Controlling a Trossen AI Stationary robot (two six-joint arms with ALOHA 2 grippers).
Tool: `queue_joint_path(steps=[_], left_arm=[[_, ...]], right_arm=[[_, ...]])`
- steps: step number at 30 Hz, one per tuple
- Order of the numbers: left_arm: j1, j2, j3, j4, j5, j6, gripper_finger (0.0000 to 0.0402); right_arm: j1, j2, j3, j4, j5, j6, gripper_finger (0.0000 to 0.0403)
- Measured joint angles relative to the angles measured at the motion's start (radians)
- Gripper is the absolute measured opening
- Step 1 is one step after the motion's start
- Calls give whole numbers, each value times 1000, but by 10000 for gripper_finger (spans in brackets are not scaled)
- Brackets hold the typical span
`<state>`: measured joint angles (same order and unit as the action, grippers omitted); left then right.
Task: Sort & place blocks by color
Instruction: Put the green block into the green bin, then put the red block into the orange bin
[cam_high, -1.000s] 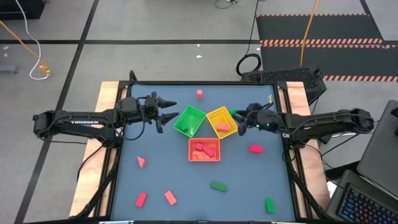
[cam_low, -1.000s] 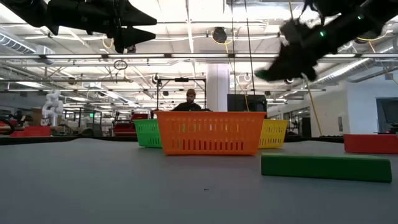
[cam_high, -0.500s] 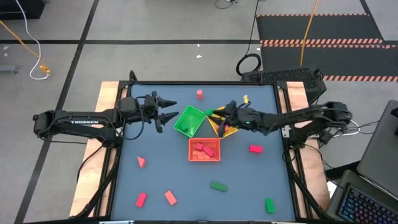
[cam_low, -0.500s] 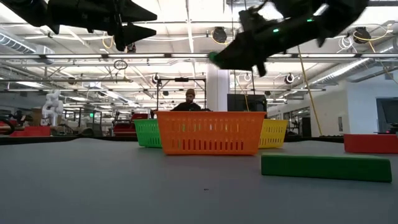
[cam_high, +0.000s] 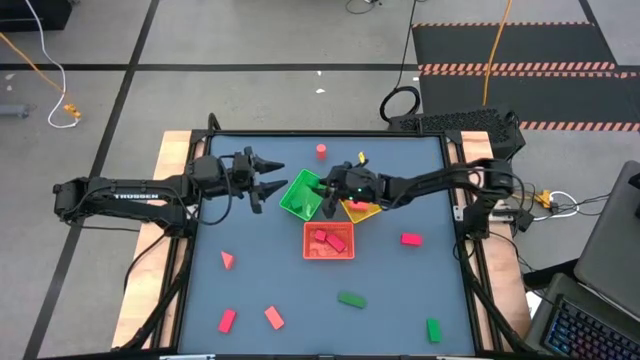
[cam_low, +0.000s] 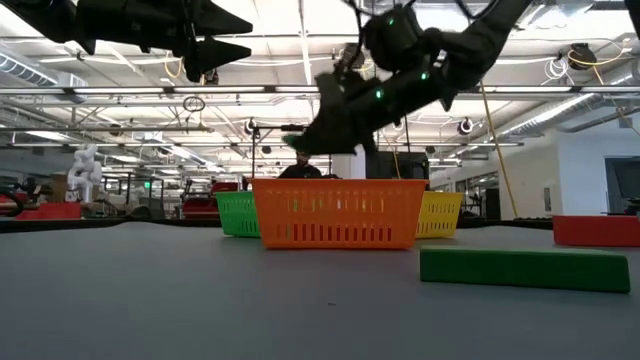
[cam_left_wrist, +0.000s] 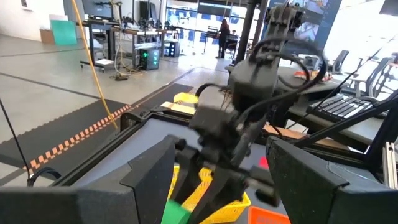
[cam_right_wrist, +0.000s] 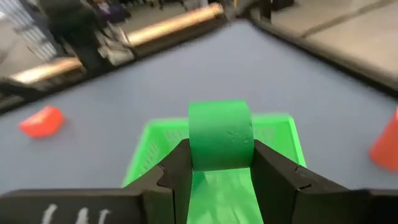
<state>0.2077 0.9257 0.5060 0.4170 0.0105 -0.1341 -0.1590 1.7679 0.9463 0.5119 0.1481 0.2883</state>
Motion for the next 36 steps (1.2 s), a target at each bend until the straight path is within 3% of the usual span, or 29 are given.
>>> queue_joint_path(steps=[6, 19, 29, 32, 36], left_arm=[[0, 0, 0, -3, 0, 0, 253], [0, 0, 0, -3, 0, -1, 253], [0, 0, 0, -2, 0, -2, 253], [0, 0, 0, -2, 0, -2, 253], [0, 0, 0, -5, 0, -6, 253]], right_arm=[[-11, 38, 0, -27, -1, 30, 136], [-11, 38, 0, -12, 3, 10, 217], [-2, 37, -1, 174, -48, -45, 230], [-9, 29, -1, 194, 16, -105, 226], [-29, -5, 18, 44, 140, -169, 224]])
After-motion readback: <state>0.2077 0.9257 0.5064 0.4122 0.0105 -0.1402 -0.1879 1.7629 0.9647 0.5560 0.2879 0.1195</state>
